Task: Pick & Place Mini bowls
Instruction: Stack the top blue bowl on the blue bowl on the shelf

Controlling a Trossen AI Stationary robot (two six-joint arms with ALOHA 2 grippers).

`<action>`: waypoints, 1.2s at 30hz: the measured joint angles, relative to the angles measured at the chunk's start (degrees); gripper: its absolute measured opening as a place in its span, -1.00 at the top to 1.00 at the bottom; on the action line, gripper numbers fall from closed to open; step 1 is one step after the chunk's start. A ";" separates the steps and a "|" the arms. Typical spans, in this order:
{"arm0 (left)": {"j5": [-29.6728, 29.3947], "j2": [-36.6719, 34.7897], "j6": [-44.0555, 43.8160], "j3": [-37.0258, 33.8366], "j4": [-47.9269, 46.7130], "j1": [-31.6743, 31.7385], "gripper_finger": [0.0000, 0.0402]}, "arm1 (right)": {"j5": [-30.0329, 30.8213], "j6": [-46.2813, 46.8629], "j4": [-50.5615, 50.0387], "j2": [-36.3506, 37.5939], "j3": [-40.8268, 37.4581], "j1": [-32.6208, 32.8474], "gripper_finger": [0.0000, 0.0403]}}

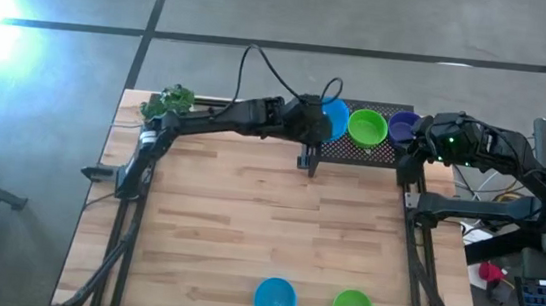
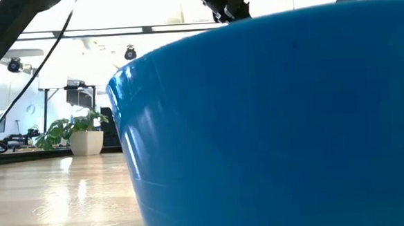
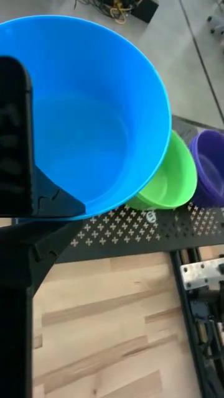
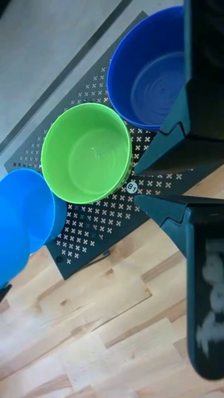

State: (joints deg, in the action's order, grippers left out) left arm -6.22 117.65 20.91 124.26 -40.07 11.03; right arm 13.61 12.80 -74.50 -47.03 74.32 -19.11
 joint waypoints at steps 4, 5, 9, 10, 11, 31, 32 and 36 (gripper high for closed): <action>0.16 0.09 0.21 -0.94 1.22 0.00 1.00 | 0.00 -0.02 0.00 0.00 0.00 0.00 0.72; 0.21 0.09 0.10 -0.94 1.18 0.00 1.00 | 0.00 -0.02 -0.02 0.00 0.00 0.00 0.72; 0.61 0.09 -0.16 -1.55 1.54 0.02 1.00 | 0.00 -0.61 -0.02 0.00 0.00 0.00 0.72; 0.63 0.09 -0.18 -2.03 1.59 0.00 1.00 | 0.00 -0.79 -0.02 0.00 0.00 0.00 0.72; 0.60 0.09 -0.20 -2.40 1.67 0.00 0.99 | -0.02 -0.81 -0.02 0.00 0.00 0.00 0.72; -1.38 0.17 -0.09 -3.58 3.63 0.30 0.89 | -0.04 -0.83 -0.02 0.00 0.00 0.00 0.72; -1.38 0.17 -0.09 -3.58 3.55 0.39 0.86 | -0.04 -0.83 -0.02 0.00 0.00 0.00 0.72; -1.63 0.17 -0.07 -3.58 3.76 0.87 0.73 | -0.04 -0.83 -0.02 0.00 0.00 0.00 0.72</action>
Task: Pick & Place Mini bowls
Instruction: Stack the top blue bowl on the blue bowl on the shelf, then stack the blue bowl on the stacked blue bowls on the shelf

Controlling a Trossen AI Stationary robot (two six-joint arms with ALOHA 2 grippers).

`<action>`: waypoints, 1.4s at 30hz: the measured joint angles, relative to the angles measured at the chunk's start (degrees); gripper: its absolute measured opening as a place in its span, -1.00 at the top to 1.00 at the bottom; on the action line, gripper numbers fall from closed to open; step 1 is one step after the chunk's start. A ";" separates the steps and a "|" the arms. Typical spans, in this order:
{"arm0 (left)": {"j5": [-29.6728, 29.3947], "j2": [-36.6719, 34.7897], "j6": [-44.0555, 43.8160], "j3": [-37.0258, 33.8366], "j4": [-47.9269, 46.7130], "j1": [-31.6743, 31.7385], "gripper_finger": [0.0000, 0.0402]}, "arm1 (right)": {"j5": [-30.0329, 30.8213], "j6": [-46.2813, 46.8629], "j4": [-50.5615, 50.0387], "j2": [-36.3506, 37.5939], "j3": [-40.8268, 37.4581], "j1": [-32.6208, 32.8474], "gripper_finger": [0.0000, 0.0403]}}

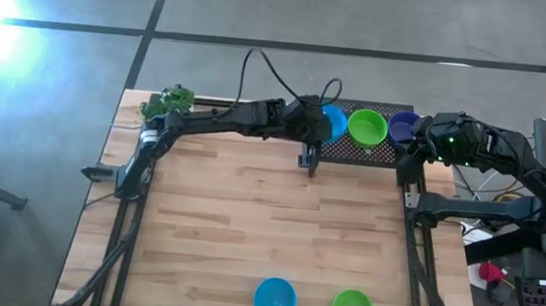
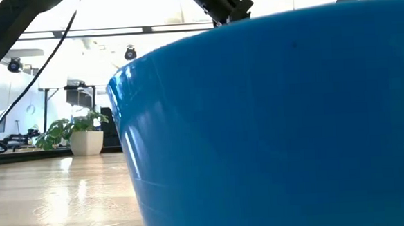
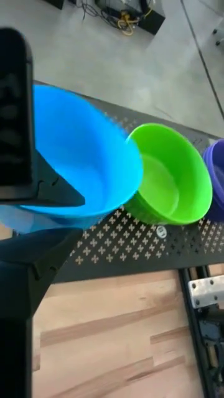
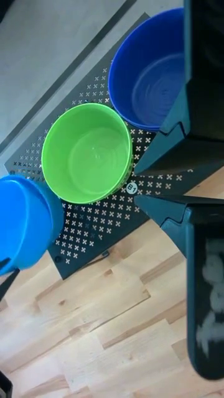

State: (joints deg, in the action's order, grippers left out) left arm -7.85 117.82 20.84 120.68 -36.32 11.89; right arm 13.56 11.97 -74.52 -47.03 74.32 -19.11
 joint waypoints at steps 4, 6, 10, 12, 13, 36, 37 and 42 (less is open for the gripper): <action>-0.37 0.00 0.16 0.00 2.09 0.18 0.67 | 0.00 -0.01 0.00 0.00 0.00 0.00 0.72; -0.39 0.00 0.39 -0.01 3.39 0.14 0.66 | 0.00 -0.02 0.00 0.00 0.00 0.00 0.72; -0.40 0.00 0.39 0.00 4.34 0.12 0.66 | 0.00 0.00 0.00 0.00 0.00 0.02 0.72; -0.74 0.00 0.31 0.00 3.73 0.13 0.66 | -0.02 -0.01 0.00 0.00 0.00 0.00 0.72; -1.00 0.00 0.33 -0.02 3.25 0.14 0.66 | -0.02 -0.01 0.00 0.01 0.01 0.01 0.72; -4.84 -0.11 0.02 -3.79 3.62 0.12 1.00 | -0.02 -0.23 0.00 0.01 0.00 0.00 0.72; -5.13 -0.11 0.02 -3.87 3.89 0.12 1.00 | -0.02 -0.22 0.00 0.02 0.00 0.01 0.72; -5.71 -0.67 0.33 -2.32 4.31 0.06 1.00 | -0.02 -0.22 0.00 0.02 0.00 0.02 0.72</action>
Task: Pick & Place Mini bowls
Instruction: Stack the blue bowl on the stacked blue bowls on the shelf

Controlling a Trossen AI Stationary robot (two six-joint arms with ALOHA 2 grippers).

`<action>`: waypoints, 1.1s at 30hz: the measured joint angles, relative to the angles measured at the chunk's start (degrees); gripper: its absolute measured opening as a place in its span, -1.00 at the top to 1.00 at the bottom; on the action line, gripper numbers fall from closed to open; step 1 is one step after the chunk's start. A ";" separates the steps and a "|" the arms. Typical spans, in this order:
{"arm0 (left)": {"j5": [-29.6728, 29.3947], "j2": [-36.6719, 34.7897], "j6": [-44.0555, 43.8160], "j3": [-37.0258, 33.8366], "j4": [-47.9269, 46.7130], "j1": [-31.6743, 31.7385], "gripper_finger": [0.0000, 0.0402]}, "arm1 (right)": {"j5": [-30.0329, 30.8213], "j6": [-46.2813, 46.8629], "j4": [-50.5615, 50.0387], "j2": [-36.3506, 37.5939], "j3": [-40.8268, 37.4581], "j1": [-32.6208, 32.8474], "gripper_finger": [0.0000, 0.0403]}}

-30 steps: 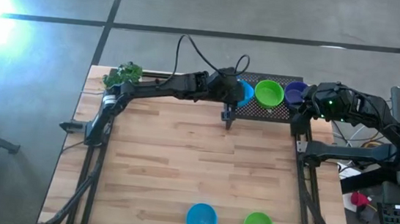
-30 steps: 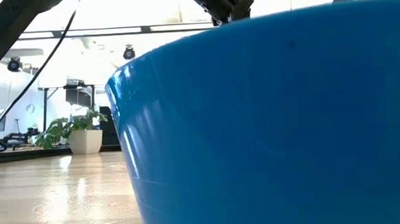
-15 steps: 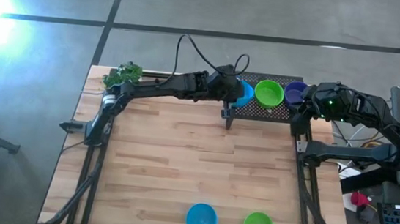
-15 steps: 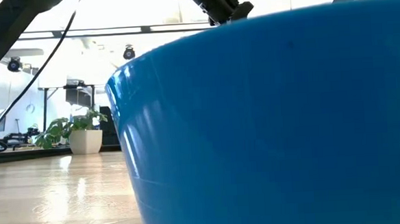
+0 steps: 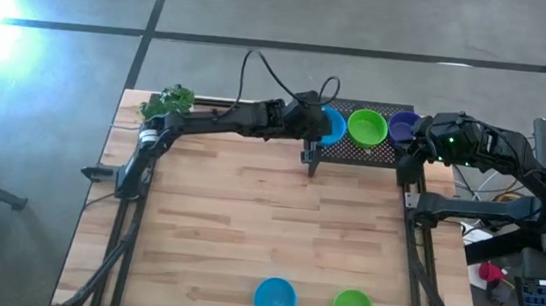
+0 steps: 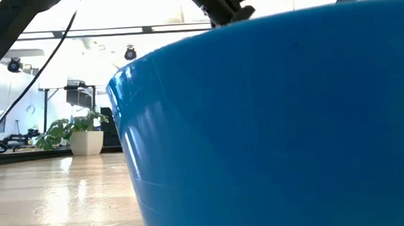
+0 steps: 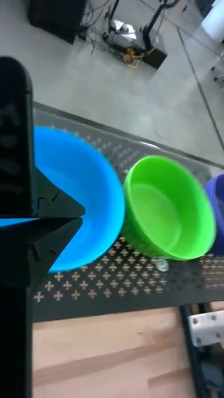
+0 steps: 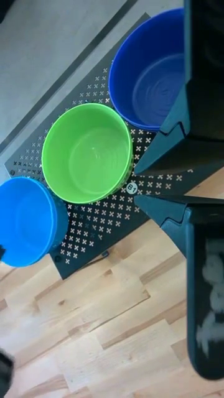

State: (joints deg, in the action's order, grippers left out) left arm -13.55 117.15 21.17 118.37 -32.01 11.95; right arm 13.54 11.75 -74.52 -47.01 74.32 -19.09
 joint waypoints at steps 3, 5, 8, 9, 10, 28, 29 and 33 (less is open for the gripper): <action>-0.01 -1.61 0.02 0.70 -1.34 -0.55 1.00 | -0.01 0.04 0.00 0.23 0.00 0.00 0.72; -0.01 -3.02 0.06 0.42 -2.29 -1.24 1.00 | -0.21 0.15 -0.12 0.45 0.00 0.03 0.72; -0.84 -5.24 0.13 -0.21 -4.61 -2.69 1.00 | -1.81 0.52 -0.31 0.51 0.00 0.11 0.72; -1.84 -6.01 0.15 -0.54 -5.49 -3.36 1.00 | -3.02 0.51 -0.29 0.51 0.00 0.11 0.72; -3.09 -6.67 0.18 -0.66 -6.45 -4.06 1.00 | -4.11 0.53 -0.28 0.51 0.00 0.19 0.72; -9.81 -23.30 -12.56 -22.13 -11.77 -20.44 1.00 | -8.50 6.36 4.84 1.25 -11.14 11.08 0.72; -9.84 -24.59 -13.27 -24.27 -10.47 -21.54 1.00 | -8.70 6.72 5.83 1.53 -11.91 12.03 0.72; -9.91 -28.11 -13.75 -32.48 -4.62 -25.68 1.00 | -9.01 7.69 9.82 1.62 -14.63 16.05 0.72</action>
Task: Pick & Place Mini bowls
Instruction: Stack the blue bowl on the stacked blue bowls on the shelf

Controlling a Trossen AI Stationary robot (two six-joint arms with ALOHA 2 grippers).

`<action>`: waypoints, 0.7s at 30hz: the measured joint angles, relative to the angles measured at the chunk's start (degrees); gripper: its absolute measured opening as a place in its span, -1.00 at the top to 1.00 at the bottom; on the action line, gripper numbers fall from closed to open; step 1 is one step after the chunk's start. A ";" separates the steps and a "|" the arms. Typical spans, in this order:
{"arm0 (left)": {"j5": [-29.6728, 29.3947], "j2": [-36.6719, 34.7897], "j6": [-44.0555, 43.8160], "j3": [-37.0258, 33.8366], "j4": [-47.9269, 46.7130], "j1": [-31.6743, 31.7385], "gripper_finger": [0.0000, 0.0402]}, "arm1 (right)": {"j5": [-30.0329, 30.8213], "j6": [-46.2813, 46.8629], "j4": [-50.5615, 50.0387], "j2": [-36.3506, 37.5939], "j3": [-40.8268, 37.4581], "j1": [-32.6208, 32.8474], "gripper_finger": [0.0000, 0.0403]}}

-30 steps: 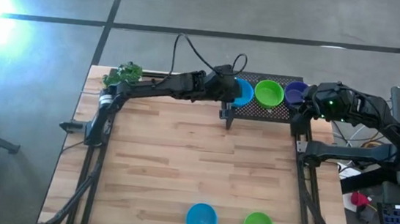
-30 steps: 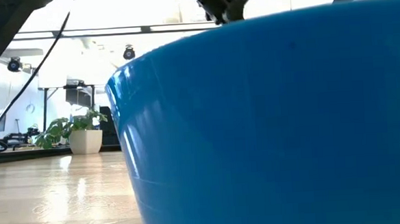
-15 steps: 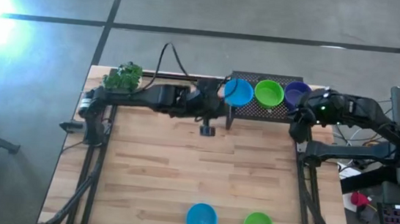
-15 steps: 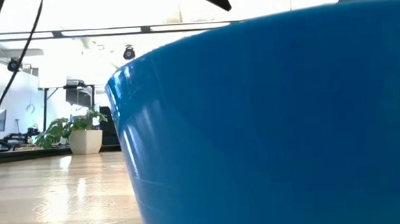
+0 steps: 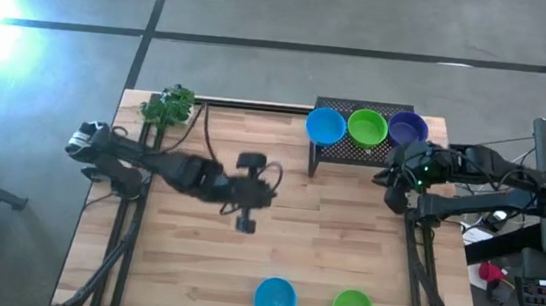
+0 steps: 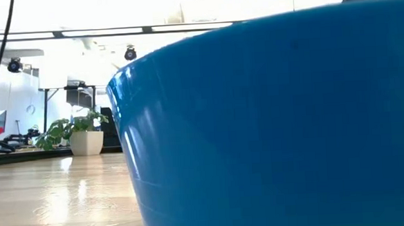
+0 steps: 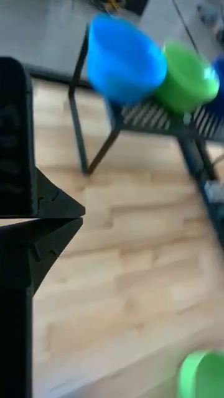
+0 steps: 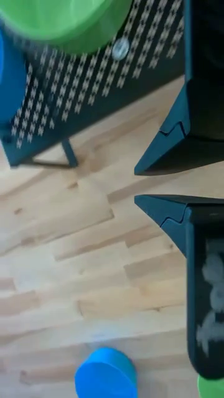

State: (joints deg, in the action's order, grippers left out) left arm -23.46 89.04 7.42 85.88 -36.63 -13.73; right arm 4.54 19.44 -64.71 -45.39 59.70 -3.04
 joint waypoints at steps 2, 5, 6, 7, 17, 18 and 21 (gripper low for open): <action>0.04 -0.92 0.00 -3.91 3.14 -1.89 1.00 | 0.00 0.11 1.93 -0.13 -1.32 1.76 0.72; 0.02 -1.49 0.15 -8.64 8.37 -4.15 1.00 | -0.07 0.11 4.59 -0.42 -2.64 3.68 0.72; 0.02 -1.56 0.37 -9.88 9.63 -4.86 1.00 | -0.07 0.11 4.82 -0.57 -2.87 4.12 0.72; 0.00 -1.54 0.70 -11.00 10.37 -5.43 1.00 | -0.05 0.11 5.17 -0.79 -3.04 4.57 0.72; 0.11 -0.33 -3.78 -15.52 15.52 -7.96 1.00 | -0.02 0.13 7.64 -0.78 -4.01 8.85 0.72; 0.23 -0.31 -4.64 -15.52 15.45 -7.92 0.99 | -0.03 0.13 8.00 -0.85 -4.26 9.21 0.72; 1.28 0.01 -5.88 -15.54 15.51 -7.88 0.96 | -0.02 0.12 9.05 -0.94 -4.92 9.78 0.72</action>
State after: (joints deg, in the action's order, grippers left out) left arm -22.18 89.05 1.54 70.35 -21.13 -21.61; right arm 4.51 19.56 -55.65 -46.33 54.77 6.74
